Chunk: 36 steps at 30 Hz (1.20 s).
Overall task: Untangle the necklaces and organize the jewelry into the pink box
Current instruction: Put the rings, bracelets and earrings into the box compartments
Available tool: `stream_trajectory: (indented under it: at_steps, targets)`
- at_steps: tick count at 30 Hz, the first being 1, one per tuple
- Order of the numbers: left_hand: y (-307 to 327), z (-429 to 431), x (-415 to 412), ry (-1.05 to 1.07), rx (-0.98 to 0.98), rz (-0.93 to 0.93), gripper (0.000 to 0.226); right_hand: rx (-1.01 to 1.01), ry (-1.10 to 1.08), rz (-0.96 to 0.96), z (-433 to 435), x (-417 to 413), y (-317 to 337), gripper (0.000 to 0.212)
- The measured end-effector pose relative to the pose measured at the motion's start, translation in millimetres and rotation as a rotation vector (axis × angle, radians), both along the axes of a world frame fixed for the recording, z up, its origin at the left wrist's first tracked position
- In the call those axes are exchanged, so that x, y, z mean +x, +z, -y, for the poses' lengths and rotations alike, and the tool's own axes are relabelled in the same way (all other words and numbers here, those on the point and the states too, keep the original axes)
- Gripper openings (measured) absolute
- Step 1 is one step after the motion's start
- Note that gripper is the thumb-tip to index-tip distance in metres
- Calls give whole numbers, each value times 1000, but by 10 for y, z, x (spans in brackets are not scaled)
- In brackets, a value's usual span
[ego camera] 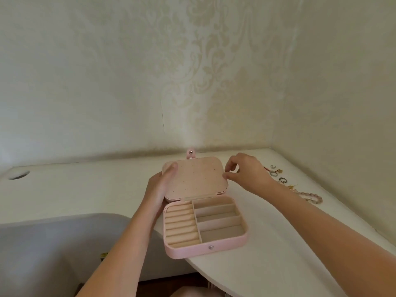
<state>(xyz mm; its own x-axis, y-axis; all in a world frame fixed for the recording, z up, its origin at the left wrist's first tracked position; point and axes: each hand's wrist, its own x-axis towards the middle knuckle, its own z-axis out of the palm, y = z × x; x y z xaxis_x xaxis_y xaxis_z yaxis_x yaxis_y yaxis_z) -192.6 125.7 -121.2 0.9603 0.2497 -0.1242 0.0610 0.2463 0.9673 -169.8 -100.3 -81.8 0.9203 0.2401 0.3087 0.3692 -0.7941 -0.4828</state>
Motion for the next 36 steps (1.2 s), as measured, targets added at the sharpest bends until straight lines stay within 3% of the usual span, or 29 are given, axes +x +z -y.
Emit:
stream_trajectory:
  at_steps: [2,5,9,15,18,22,25,30,34,36]
  targets:
    - [-14,-7,-4,32,154,22,22,36,-12,-59,131,-12,4,7]
    - [-22,-5,-15,53,156,33,5,174,-101,-126,434,25,56,11]
    - [-49,-10,78,57,171,1,8,369,-313,-79,877,124,71,12]
    - [-6,136,258,93,195,-63,18,144,-438,-87,1187,284,-245,13]
    - [-16,299,296,142,259,-53,16,140,-476,-83,1332,342,-208,21]
    - [-8,464,399,162,403,-46,17,-10,-351,-49,1556,300,-123,24]
    - [-30,534,494,190,522,-50,23,-119,-234,-156,1686,251,-69,21]
    - [-72,639,634,239,604,-16,26,-51,-164,-82,1560,264,-124,5]
    - [-114,650,690,250,647,8,33,-61,-118,-162,1369,259,-190,22]
    - [-135,636,681,237,652,21,34,-77,-132,-245,1348,251,-184,19]
